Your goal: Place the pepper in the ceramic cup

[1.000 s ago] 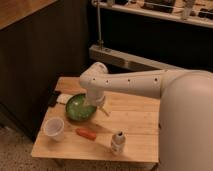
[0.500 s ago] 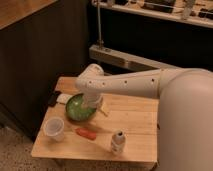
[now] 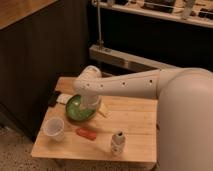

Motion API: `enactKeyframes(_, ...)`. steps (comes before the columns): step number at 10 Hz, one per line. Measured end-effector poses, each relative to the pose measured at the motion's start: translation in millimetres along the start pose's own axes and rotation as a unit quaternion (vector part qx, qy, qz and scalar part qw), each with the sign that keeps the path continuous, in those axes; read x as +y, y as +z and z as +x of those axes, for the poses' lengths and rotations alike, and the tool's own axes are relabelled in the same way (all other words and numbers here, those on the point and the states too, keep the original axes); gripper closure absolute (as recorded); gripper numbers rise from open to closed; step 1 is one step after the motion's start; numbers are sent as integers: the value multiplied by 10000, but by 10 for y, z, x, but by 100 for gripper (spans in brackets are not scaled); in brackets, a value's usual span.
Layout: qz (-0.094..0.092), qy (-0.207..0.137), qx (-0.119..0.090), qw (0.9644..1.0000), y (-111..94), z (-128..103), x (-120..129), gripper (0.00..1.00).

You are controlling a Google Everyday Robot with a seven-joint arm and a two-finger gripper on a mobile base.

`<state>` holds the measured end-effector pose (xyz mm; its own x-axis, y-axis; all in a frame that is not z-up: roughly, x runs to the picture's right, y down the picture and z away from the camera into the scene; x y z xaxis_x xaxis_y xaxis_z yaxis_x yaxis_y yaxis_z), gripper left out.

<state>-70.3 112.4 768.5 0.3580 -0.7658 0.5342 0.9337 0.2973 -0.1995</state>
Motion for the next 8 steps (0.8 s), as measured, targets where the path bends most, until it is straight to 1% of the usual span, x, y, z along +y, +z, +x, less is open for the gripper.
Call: enactKeyframes(8, 50, -170, 74, 9998, 58, -118, -113, 20)
